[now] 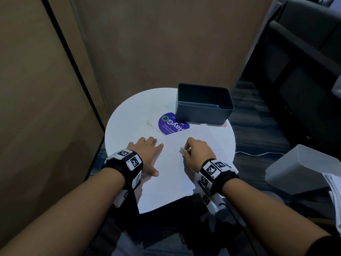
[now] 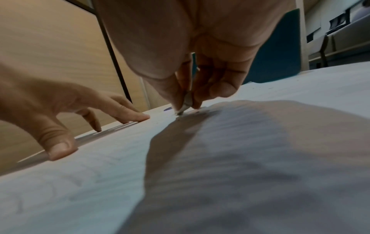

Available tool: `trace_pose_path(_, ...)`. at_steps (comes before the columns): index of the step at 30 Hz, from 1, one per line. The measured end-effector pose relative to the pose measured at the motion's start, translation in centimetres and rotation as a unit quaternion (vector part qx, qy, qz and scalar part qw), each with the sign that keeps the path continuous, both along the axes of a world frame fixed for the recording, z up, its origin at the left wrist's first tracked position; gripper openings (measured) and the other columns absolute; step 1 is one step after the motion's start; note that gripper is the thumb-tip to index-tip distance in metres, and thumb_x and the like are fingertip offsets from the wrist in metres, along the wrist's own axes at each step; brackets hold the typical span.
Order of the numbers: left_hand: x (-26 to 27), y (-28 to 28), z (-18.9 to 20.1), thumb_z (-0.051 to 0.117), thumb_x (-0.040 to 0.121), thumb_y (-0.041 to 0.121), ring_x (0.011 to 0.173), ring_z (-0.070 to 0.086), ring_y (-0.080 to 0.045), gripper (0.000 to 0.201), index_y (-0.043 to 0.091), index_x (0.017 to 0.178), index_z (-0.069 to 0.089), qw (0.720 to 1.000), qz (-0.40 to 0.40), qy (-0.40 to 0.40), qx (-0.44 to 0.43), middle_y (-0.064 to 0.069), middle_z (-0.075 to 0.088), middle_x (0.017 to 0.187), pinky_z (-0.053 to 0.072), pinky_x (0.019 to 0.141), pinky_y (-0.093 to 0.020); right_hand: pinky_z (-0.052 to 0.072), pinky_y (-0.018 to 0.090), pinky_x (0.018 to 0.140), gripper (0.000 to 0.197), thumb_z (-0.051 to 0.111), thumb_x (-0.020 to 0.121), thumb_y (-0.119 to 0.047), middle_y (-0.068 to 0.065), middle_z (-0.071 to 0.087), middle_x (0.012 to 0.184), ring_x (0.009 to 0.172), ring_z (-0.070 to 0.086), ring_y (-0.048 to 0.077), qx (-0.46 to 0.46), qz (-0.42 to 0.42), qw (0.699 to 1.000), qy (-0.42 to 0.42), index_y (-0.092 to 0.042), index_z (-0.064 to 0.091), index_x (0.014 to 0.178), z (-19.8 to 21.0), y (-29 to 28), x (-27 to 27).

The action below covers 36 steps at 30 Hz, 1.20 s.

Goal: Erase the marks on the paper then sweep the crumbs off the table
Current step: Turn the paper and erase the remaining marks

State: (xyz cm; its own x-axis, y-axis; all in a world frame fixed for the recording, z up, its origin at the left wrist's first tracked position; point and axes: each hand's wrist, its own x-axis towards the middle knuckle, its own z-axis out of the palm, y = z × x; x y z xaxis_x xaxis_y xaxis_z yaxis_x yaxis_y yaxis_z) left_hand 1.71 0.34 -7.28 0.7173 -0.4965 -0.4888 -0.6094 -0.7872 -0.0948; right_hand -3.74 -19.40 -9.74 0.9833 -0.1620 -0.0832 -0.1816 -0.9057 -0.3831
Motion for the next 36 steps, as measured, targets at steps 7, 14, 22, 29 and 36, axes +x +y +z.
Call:
trace_pose_path(7,-0.2,-0.2,-0.2,0.069,0.076,0.067,0.134,0.030,-0.030,0.101,0.031,0.153,0.013,1.000,0.005,-0.007,0.010,-0.001,0.020,0.154,0.041,0.097,-0.049,0.048,0.034,0.071,0.010,0.057,0.089,-0.027,0.010,0.061,0.096,0.089,0.059,0.031,-0.001,0.074,0.997,0.020,-0.017,0.059,0.090,0.0,2.6,-0.2)
trace_pose_path(14,0.0,0.1,-0.4,0.069,0.076,0.066,0.136,0.029,-0.030,0.103,0.031,0.154,0.012,1.000,-0.009,-0.002,0.017,-0.001,0.018,0.155,0.043,0.096,-0.049,0.049,0.033,0.073,0.003,0.061,0.085,-0.021,0.007,0.064,0.093,0.090,0.061,0.029,0.025,0.074,0.996,0.035,-0.018,0.061,0.086,0.0,0.7,-0.1)
trace_pose_path(22,1.9,1.4,1.0,0.063,0.087,0.038,0.134,0.035,-0.024,0.048,0.037,0.130,0.042,0.998,0.016,-0.042,-0.037,0.005,0.030,0.149,0.044,0.097,-0.049,0.043,0.025,0.068,0.018,0.064,0.092,-0.035,-0.003,0.069,0.084,0.079,0.062,0.016,0.049,-0.064,0.997,-0.007,-0.018,0.069,0.089,2.2,-6.4,-0.1)
trace_pose_path(29,0.6,-0.3,0.0,0.063,0.072,0.070,0.122,0.044,-0.027,0.077,0.034,0.136,0.040,0.999,0.033,-0.015,-0.030,0.000,0.039,0.136,0.045,0.091,-0.043,0.052,0.033,0.067,0.006,0.054,0.093,-0.028,0.002,0.066,0.088,0.076,0.063,0.020,0.096,-0.068,0.993,0.013,-0.023,0.053,0.096,0.8,-6.0,-1.8)
trace_pose_path(36,0.3,-1.5,-0.3,0.073,0.062,0.073,0.135,0.031,-0.028,0.094,0.025,0.134,0.037,0.998,0.015,0.005,-0.052,-0.001,0.025,0.151,0.043,0.099,-0.051,0.052,0.040,0.074,0.016,0.046,0.099,-0.032,0.010,0.067,0.093,0.083,0.063,0.028,0.094,0.009,0.994,0.048,-0.019,0.048,0.107,-0.1,-3.1,-2.2)
